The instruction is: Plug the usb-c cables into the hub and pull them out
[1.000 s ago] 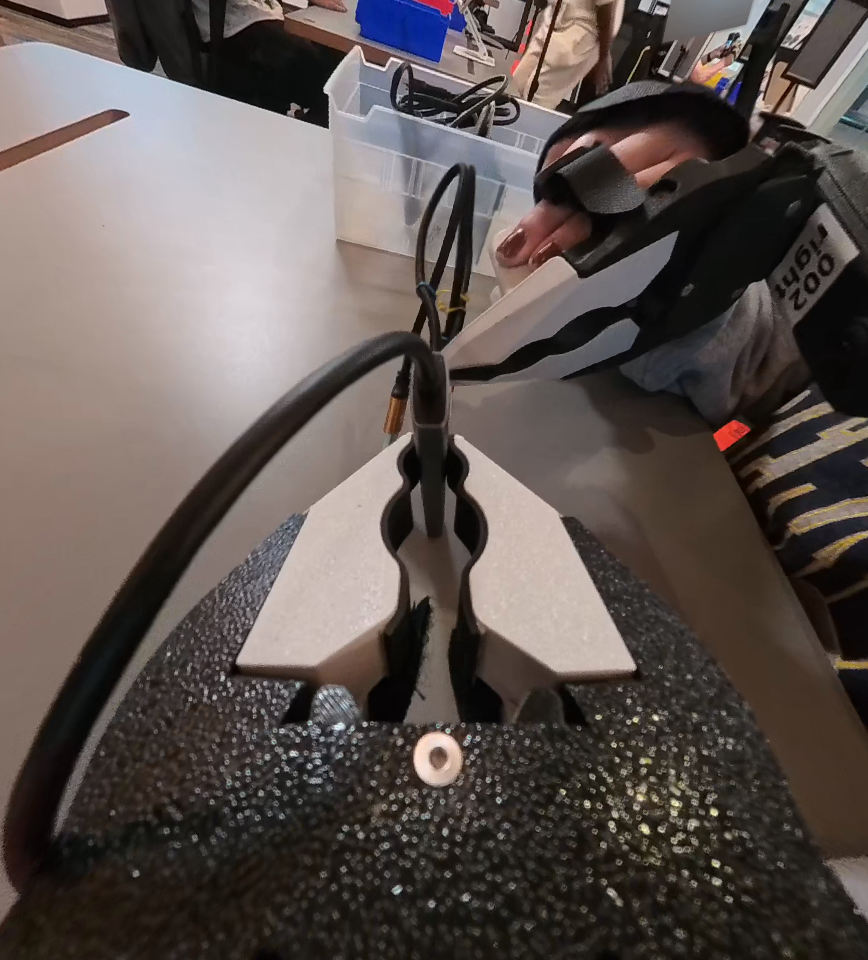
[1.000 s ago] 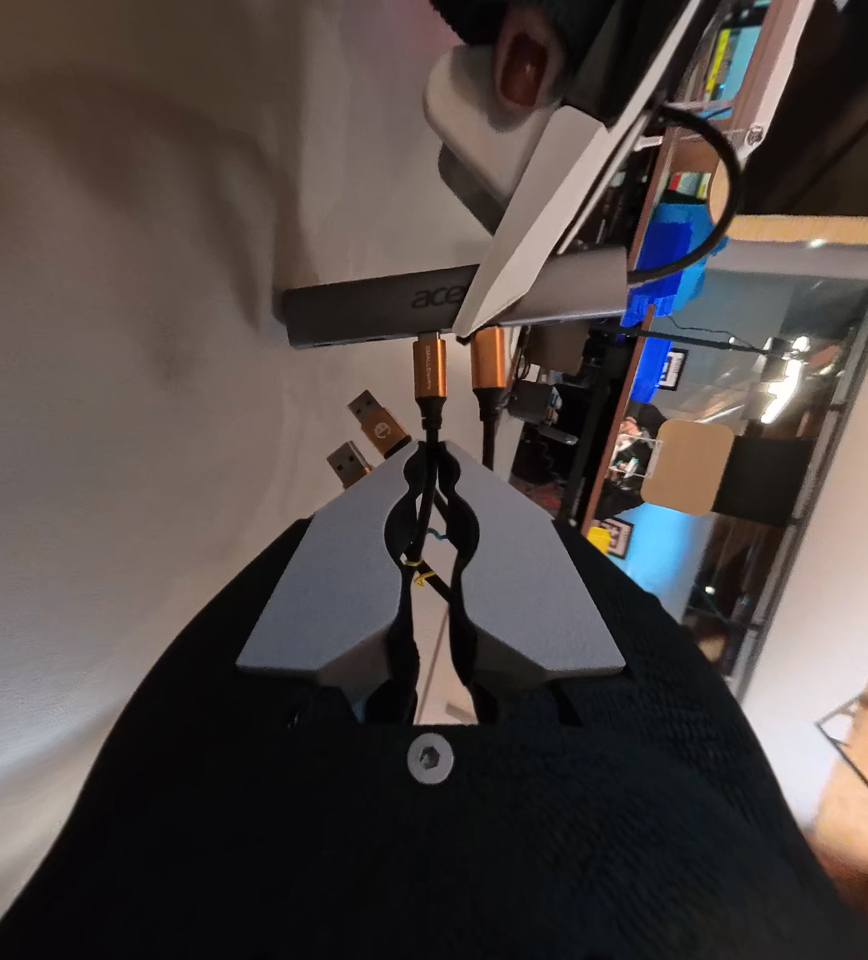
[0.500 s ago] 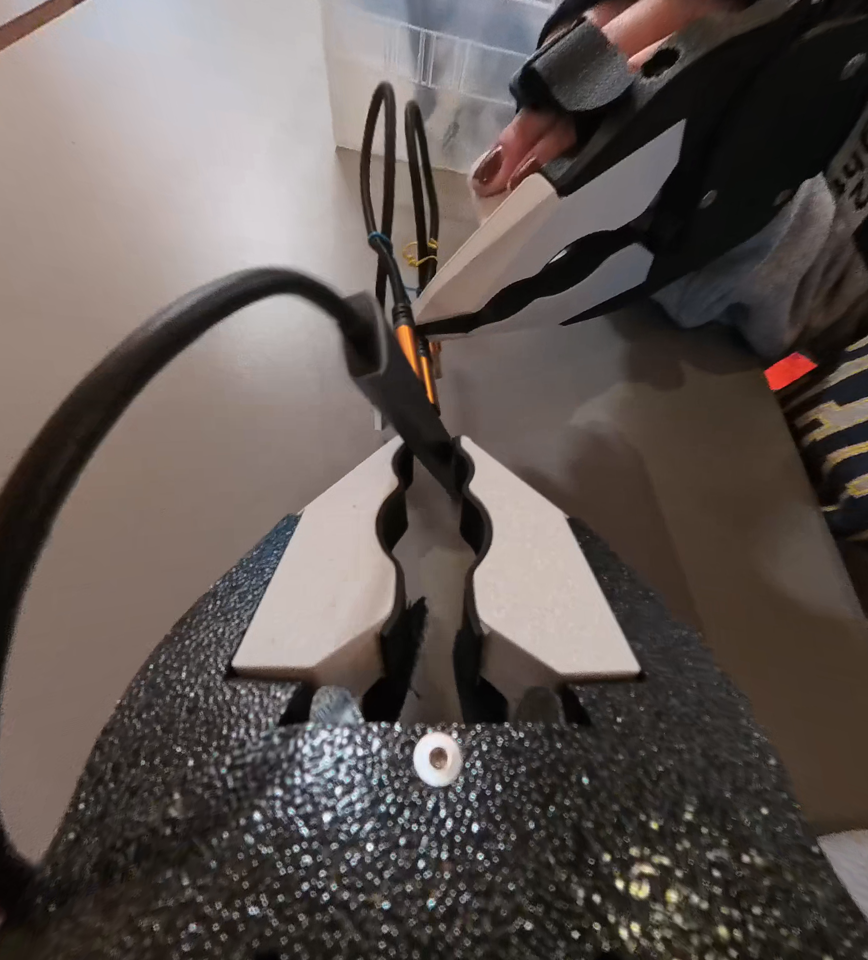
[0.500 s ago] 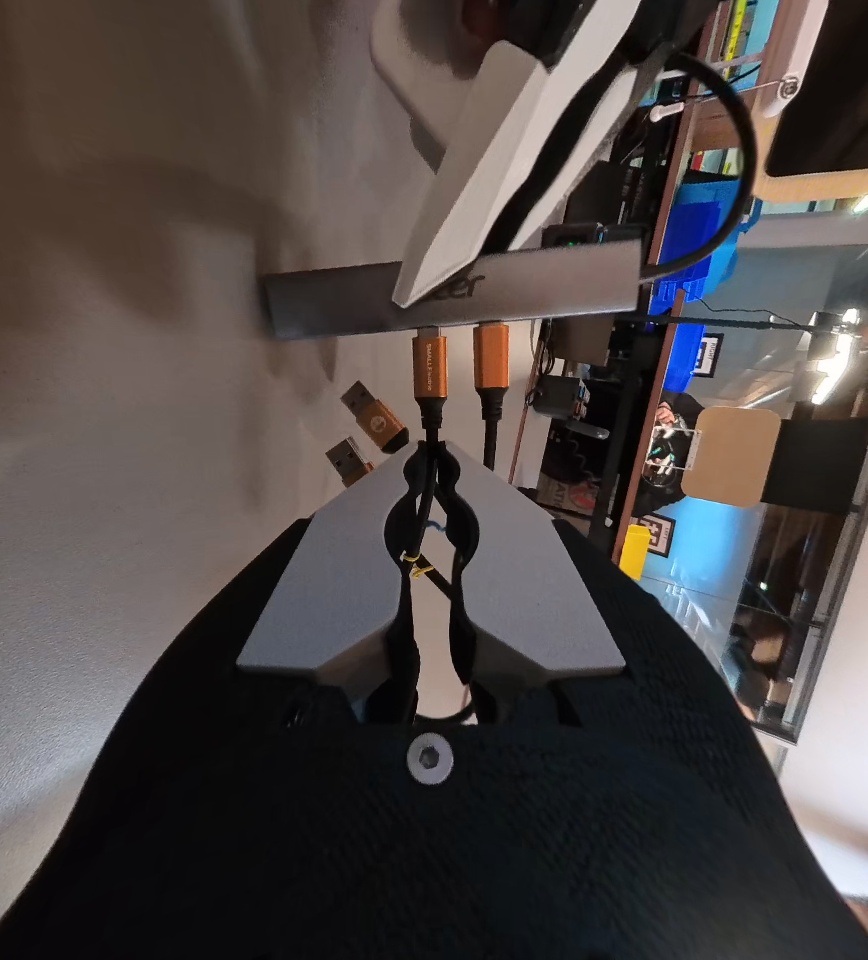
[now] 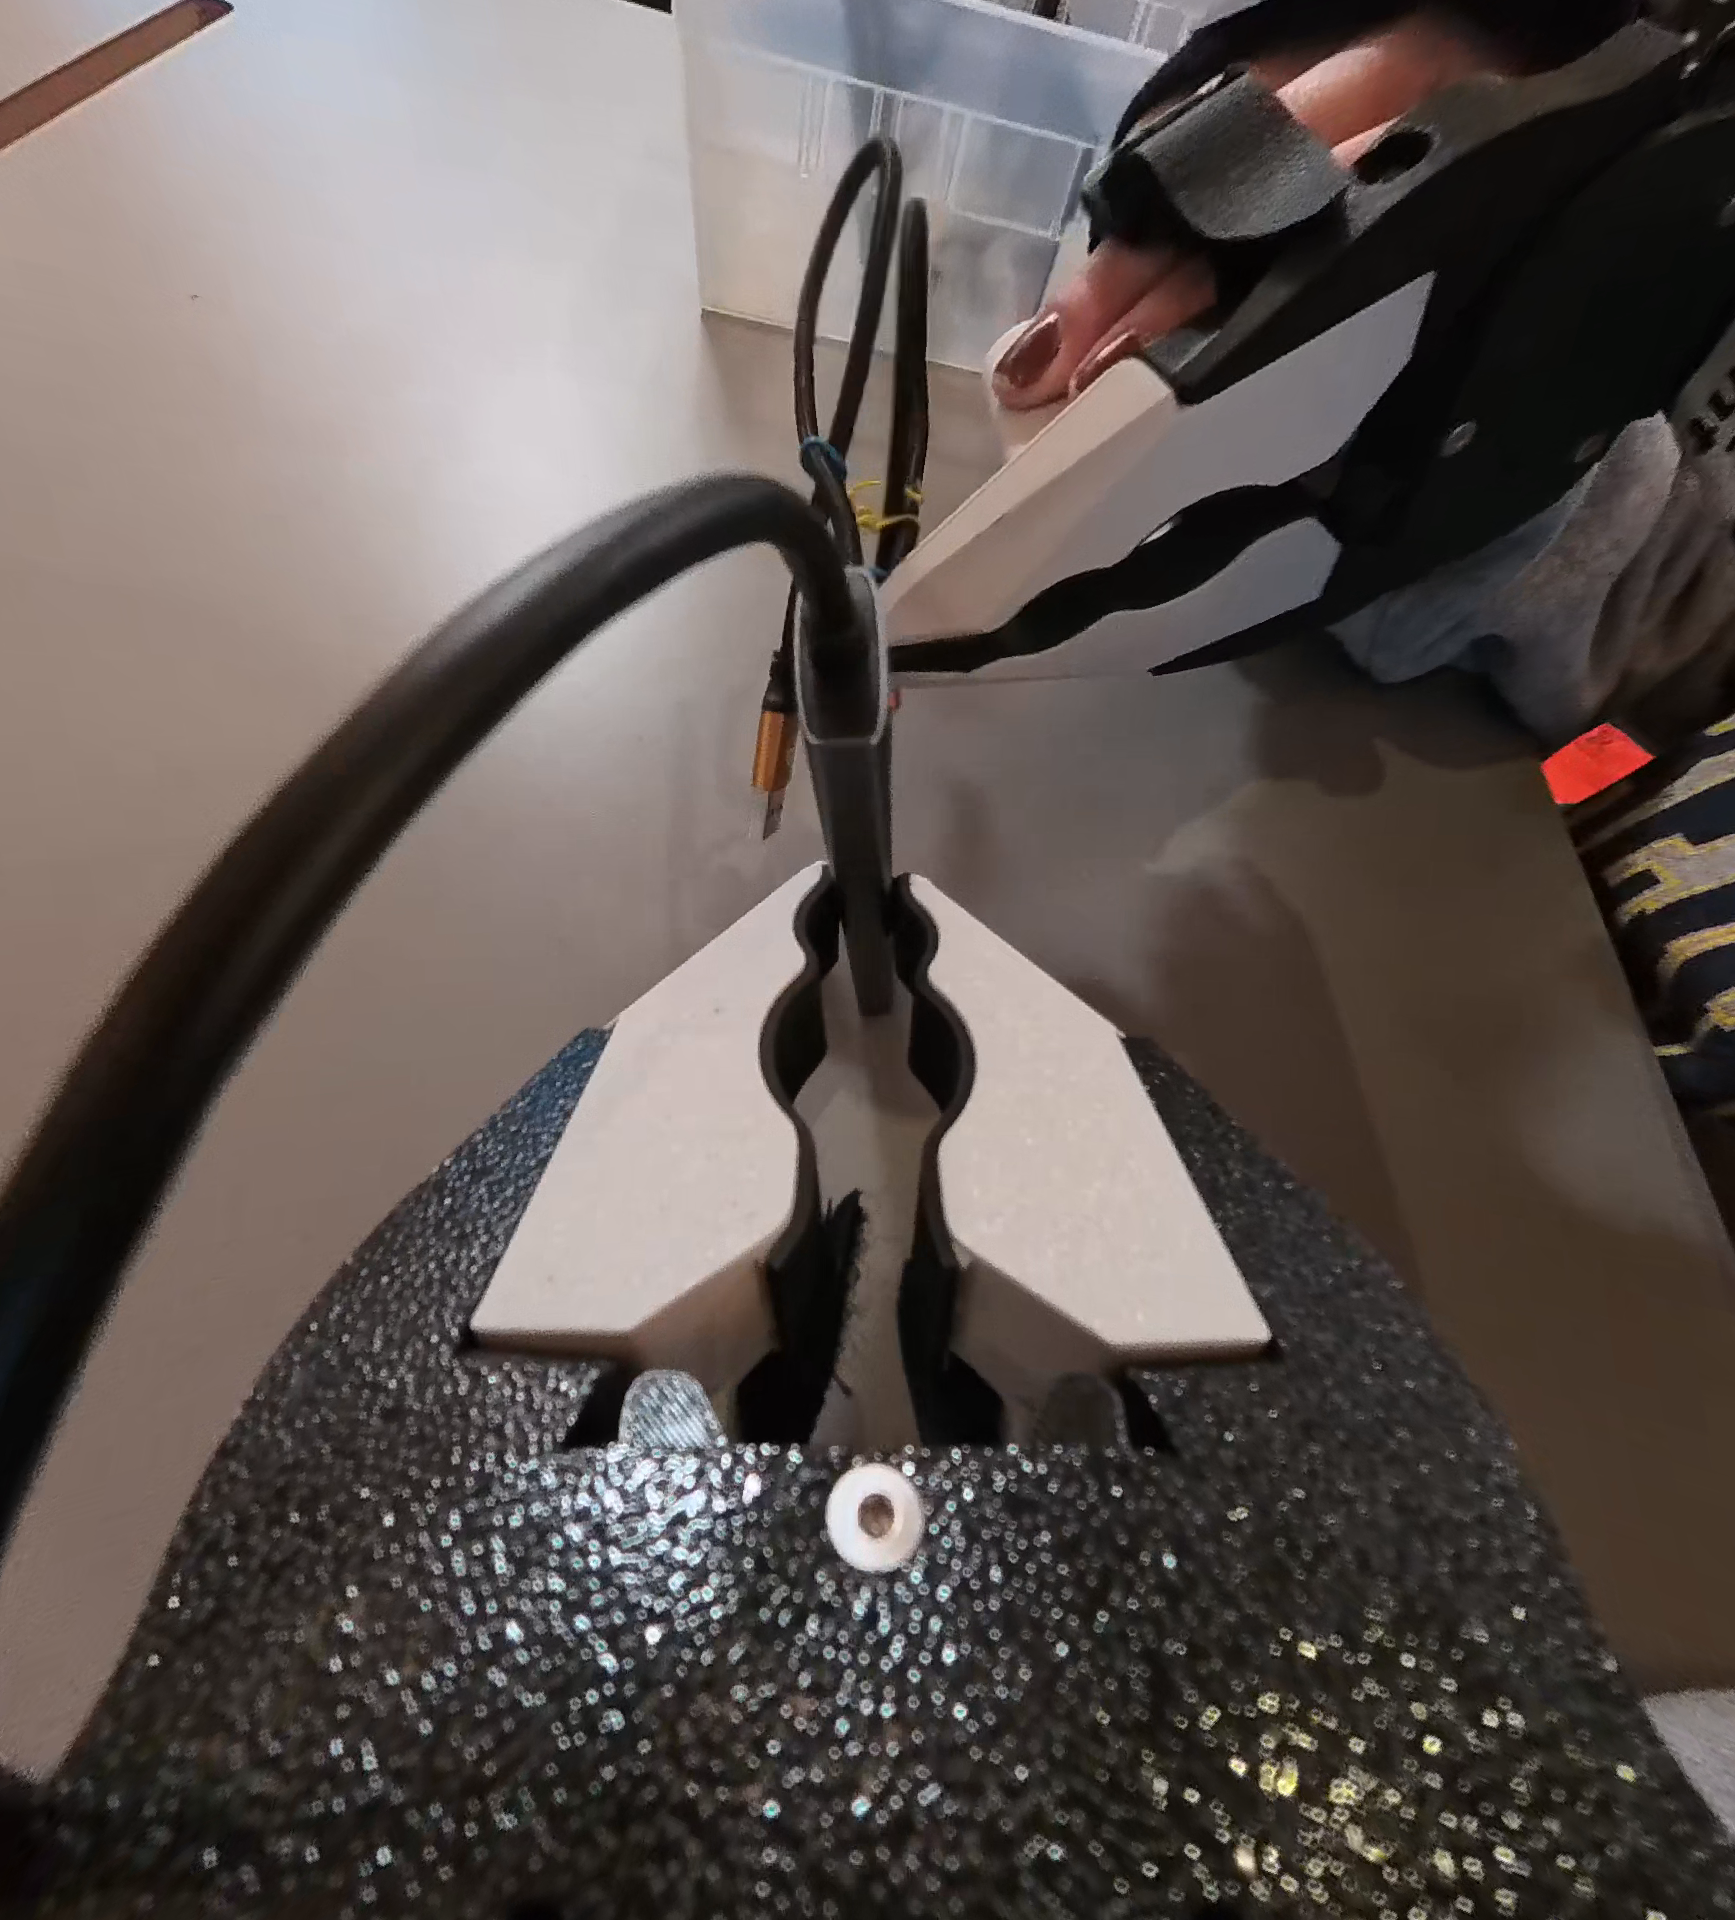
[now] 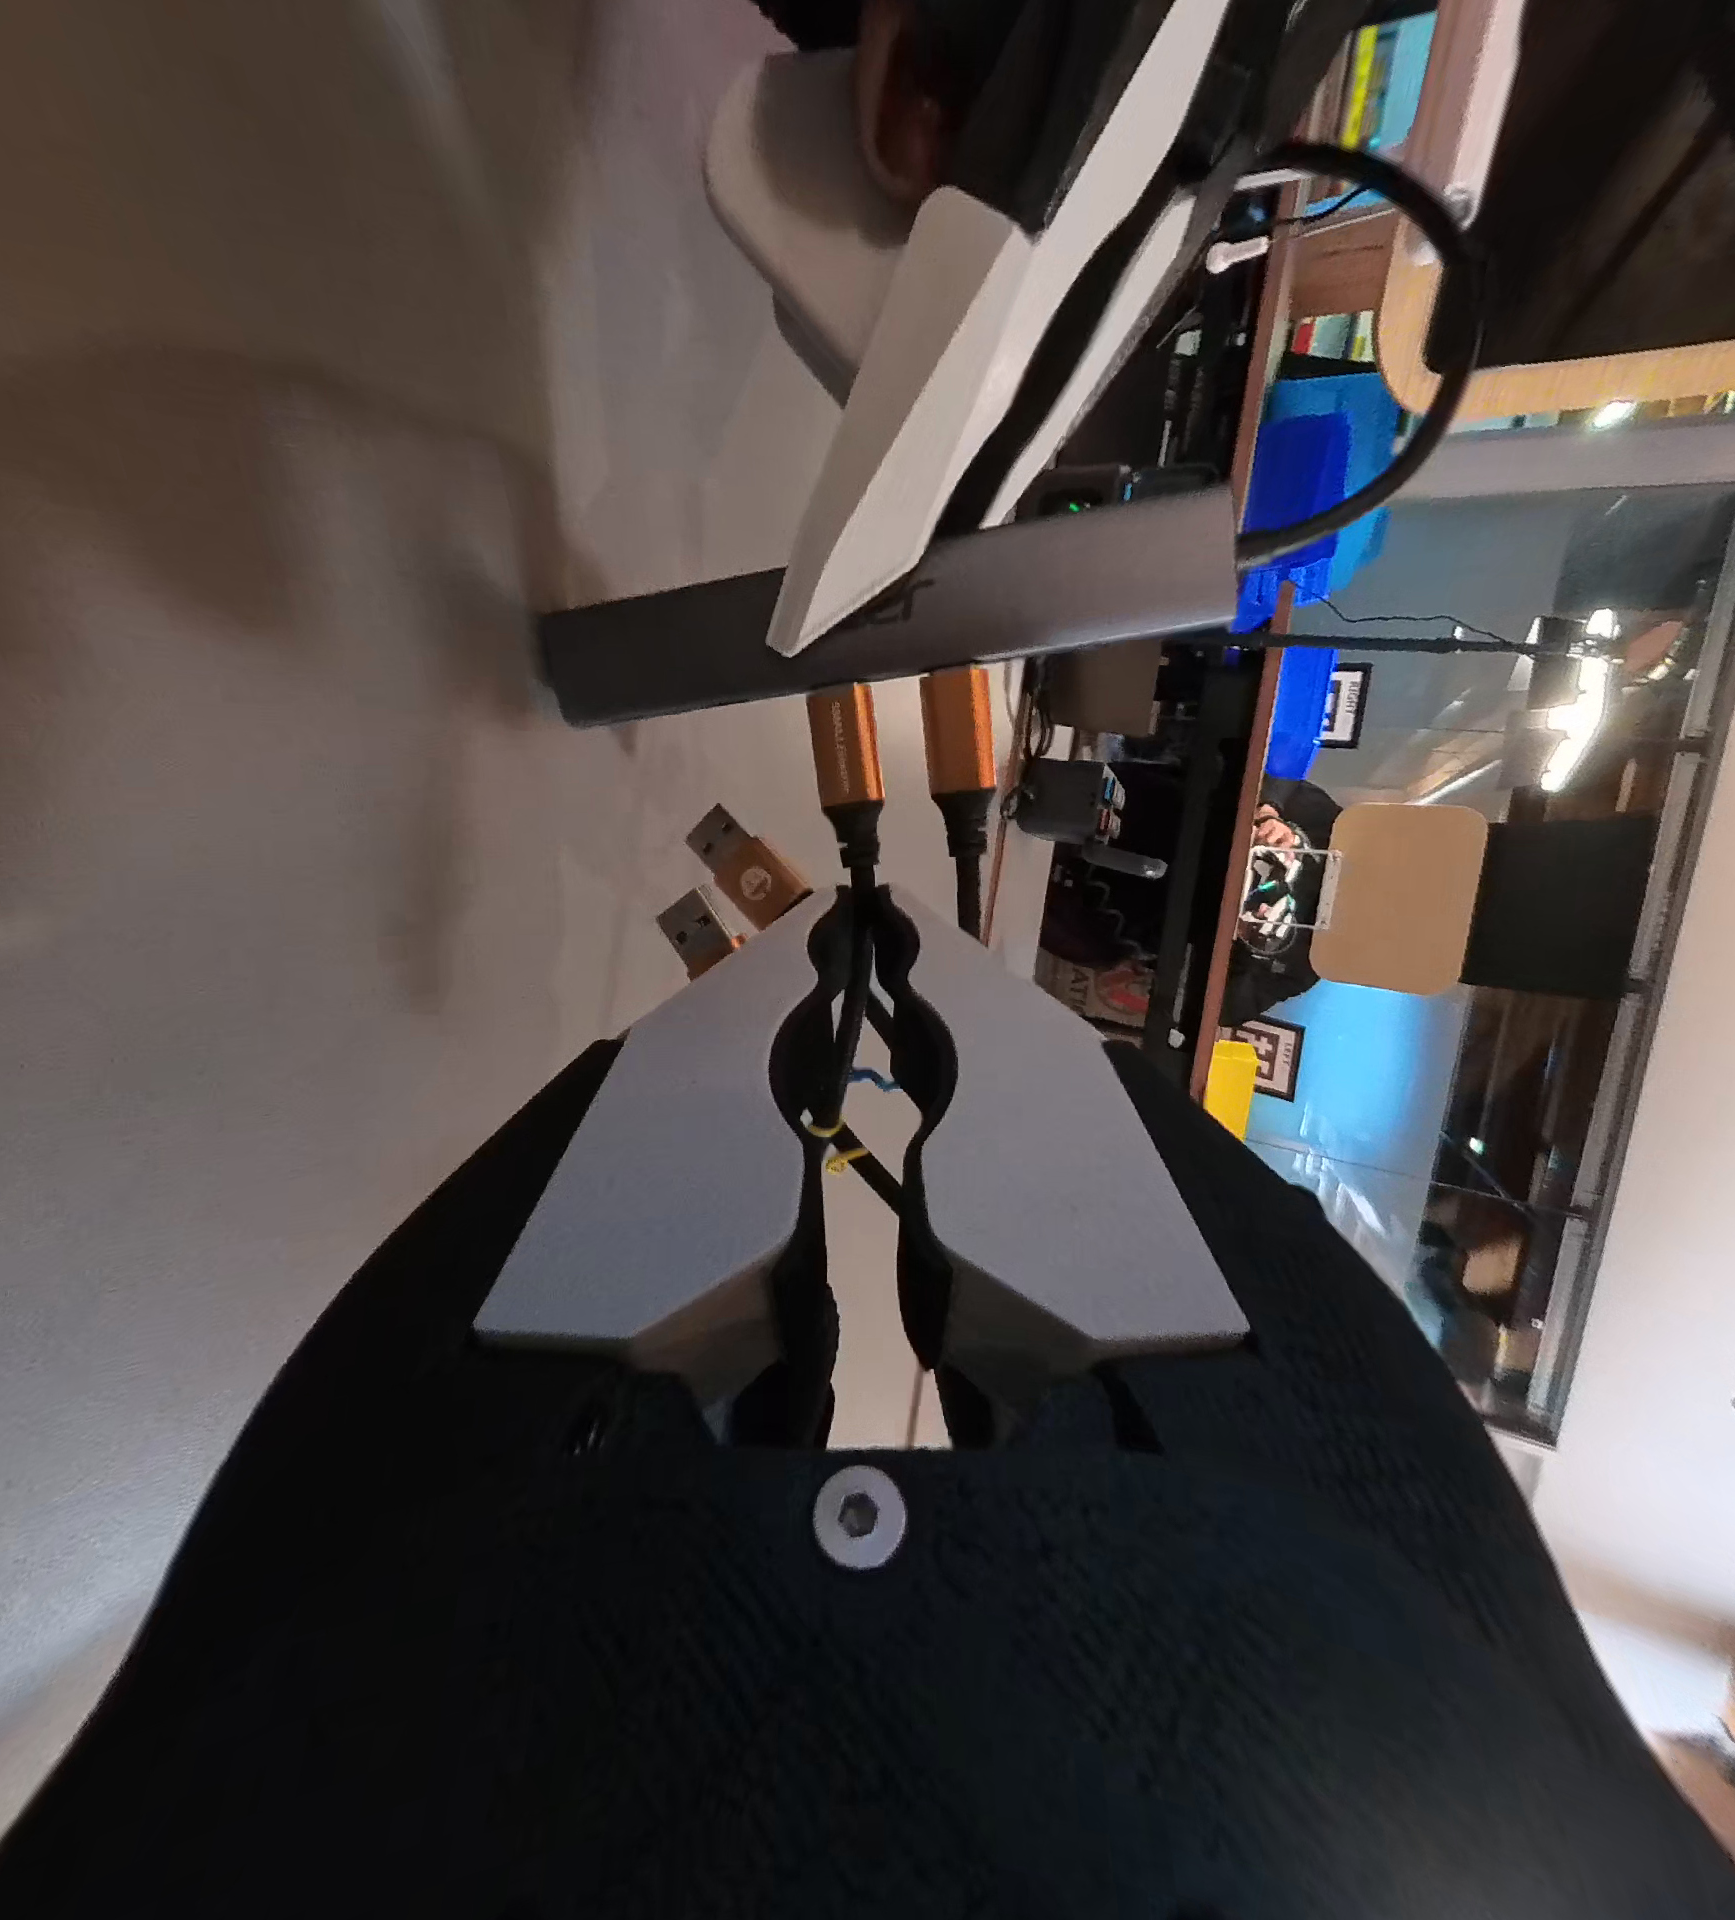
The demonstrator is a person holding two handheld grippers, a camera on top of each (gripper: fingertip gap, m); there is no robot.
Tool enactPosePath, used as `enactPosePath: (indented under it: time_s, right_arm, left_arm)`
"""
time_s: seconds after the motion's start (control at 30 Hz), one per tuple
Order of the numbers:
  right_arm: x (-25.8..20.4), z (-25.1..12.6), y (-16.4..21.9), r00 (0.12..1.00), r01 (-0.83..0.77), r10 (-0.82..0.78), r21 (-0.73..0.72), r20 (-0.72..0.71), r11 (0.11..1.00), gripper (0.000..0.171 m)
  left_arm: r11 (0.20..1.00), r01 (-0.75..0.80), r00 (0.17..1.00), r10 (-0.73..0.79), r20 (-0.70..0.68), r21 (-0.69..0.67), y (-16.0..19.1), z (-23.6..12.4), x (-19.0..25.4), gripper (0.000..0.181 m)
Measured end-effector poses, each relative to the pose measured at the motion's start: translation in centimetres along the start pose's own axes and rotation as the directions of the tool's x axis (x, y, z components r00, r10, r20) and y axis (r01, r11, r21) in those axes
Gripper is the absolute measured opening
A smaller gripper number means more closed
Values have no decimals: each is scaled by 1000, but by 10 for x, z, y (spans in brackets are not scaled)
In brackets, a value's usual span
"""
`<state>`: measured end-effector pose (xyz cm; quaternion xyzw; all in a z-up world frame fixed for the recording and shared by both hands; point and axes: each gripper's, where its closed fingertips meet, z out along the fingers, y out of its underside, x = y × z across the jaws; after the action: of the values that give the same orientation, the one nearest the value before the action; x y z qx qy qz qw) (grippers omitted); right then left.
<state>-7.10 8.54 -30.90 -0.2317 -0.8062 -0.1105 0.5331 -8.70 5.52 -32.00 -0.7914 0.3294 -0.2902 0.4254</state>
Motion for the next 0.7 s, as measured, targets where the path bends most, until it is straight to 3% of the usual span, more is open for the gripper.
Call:
enactPosePath:
  time_s: [0.23,0.37,0.43,0.53,0.6,0.7]
  right_arm:
    - [-1,2,2,1000,-17,17,2,14,1000,0]
    - [-1,-2,4,978,-191,184,63,100,980,5]
    - [10,-12,2,961,-270,258,138,99,953,11]
    - [36,-27,-4,923,-382,382,263,51,886,31]
    - [43,-30,-9,903,-421,427,302,50,855,43]
    - [40,-29,-24,915,-392,401,342,47,854,41]
  left_arm:
    - [1000,-4,1000,4,-3,4,0,0,0,8]
    - [998,-60,997,60,58,2,-2,0,-4,8]
    - [993,-122,978,118,171,10,-7,-3,-17,8]
    - [964,-265,896,246,371,0,-21,-13,-33,8]
    - [922,-379,805,369,464,-75,-26,-15,-36,8]
    - [847,-497,693,520,500,-191,-29,-7,-31,8]
